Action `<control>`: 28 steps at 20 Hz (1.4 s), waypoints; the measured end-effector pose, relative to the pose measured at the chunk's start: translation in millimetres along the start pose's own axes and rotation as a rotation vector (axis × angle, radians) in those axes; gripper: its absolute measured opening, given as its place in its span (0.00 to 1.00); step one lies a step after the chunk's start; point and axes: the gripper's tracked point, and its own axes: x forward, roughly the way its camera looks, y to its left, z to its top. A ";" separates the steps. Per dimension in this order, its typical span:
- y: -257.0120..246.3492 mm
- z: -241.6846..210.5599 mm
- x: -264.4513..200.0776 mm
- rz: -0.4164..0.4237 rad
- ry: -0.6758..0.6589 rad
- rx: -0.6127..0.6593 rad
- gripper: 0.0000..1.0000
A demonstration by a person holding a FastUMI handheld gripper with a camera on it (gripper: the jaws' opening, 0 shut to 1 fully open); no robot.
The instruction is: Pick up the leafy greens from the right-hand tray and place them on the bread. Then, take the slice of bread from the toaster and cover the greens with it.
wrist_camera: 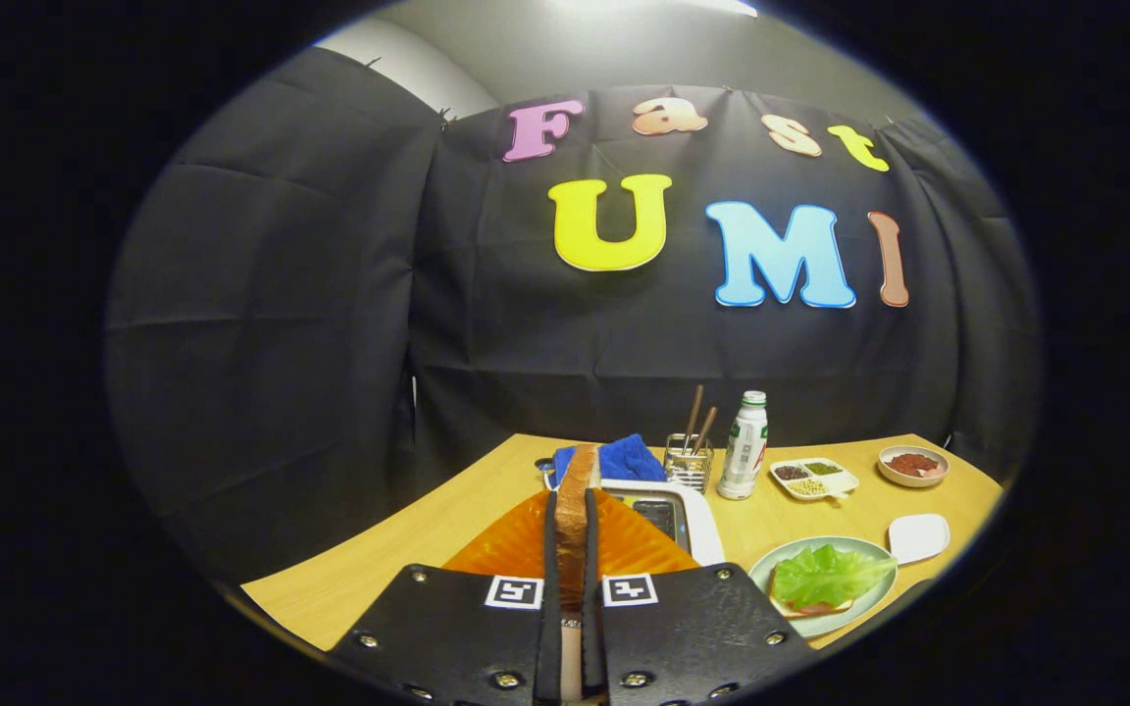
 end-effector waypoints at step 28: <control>-261.7 -13.3 -44.3 -0.151 0.026 -0.039 0.08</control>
